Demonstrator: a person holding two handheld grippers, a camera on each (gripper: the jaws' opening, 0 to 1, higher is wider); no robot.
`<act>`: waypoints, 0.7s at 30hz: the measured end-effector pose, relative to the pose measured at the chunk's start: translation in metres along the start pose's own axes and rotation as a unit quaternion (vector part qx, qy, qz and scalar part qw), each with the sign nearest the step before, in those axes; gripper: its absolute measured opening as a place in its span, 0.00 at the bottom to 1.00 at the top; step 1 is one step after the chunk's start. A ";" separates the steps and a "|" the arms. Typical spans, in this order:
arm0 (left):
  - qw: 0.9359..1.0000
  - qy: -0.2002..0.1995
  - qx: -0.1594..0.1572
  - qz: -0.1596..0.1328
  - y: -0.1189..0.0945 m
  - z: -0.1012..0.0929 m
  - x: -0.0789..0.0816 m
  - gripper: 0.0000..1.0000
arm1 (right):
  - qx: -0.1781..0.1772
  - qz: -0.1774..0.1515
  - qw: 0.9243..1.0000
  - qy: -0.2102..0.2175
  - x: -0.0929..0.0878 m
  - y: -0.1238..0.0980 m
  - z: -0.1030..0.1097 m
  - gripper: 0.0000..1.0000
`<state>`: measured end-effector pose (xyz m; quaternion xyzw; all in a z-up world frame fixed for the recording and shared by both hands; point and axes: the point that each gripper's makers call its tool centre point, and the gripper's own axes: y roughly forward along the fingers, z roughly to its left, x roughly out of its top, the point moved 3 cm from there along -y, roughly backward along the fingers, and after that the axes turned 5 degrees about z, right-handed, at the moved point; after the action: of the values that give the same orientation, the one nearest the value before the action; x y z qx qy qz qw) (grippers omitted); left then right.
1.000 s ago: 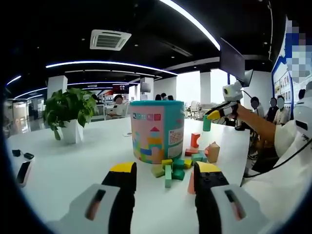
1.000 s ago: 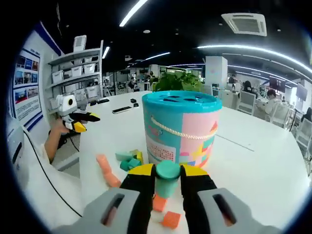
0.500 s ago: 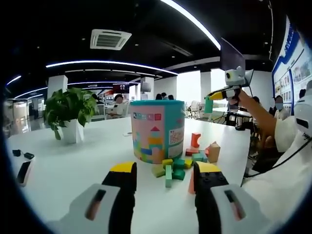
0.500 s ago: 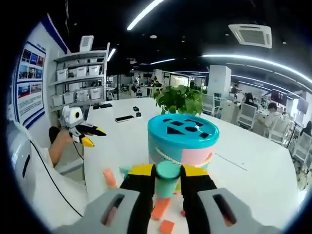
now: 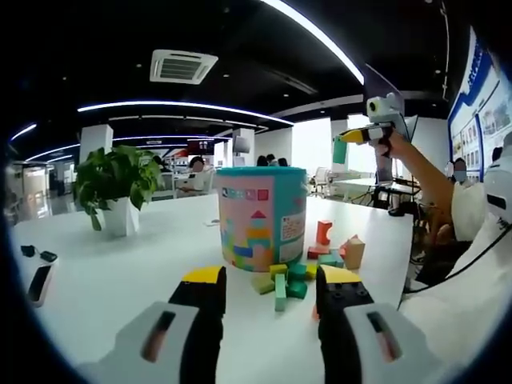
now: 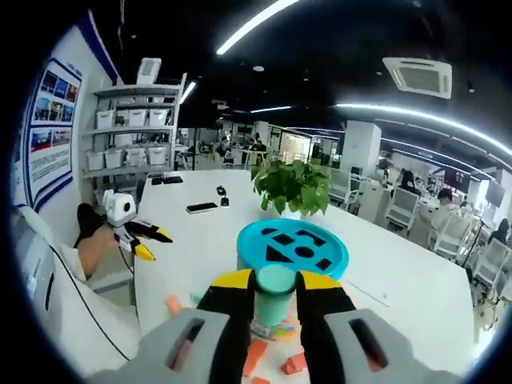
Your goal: Arrange the toys in the designated storage area by placing each visible toy with the group until no toy remains scattered across the table.
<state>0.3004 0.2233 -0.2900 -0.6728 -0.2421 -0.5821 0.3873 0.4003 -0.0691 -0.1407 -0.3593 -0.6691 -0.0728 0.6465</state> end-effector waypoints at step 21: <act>1.000 0.003 -0.003 0.006 -0.003 -0.009 -0.004 0.46 | 0.002 -0.040 0.998 0.039 0.059 0.025 -0.033 0.20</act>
<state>0.2921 0.2182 -0.2930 -0.6735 -0.2348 -0.5827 0.3894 0.4474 -0.0464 -0.0906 -0.3278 -0.6577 -0.1116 0.6690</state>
